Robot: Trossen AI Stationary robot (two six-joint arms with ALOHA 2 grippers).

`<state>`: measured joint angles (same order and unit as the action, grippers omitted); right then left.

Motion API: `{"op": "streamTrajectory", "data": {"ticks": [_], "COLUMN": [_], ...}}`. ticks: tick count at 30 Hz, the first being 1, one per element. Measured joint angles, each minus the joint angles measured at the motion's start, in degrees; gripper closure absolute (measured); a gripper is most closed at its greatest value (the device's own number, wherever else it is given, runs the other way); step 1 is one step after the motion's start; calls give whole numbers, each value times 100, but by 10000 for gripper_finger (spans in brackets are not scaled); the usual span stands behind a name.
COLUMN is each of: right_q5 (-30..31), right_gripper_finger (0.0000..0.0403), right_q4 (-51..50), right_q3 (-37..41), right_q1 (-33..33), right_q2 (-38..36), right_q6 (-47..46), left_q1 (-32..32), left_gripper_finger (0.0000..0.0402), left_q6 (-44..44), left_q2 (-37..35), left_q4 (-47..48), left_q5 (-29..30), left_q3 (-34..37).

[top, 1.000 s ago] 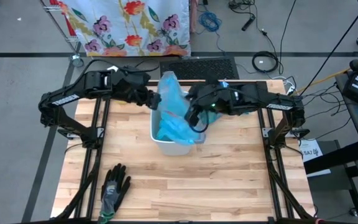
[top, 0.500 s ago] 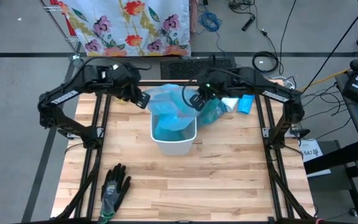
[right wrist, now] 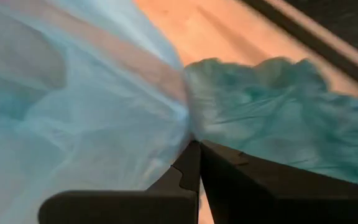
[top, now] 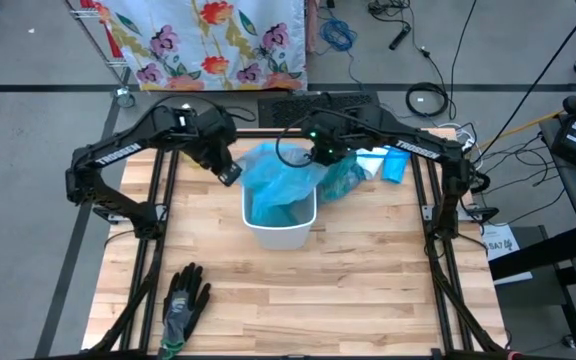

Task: Place trash/remove bag and relplace
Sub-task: Insert the light blue trash bag into the white trash bin

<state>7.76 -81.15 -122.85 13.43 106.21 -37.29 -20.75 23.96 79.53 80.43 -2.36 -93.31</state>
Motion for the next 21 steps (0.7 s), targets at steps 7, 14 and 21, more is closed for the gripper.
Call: {"op": "streamTrajectory", "data": {"ticks": [7,14,21], "right_q5": [-780,-917,-510], "right_gripper_finger": [403,403,377], "right_q4": [-221,-238,-111], "right_q3": [0,0,0], "right_q1": [-31,-124,-280], "right_q2": [37,33,33], "right_q6": [-554,-596,-467], "left_q1": [13,15,15], "left_gripper_finger": [401,386,351], "left_q6": [-376,-510,-967], "left_q2": [0,-2,-2], "left_q4": [52,104,133], "left_q5": [-816,-532,615], "left_q3": [142,146,146]}}
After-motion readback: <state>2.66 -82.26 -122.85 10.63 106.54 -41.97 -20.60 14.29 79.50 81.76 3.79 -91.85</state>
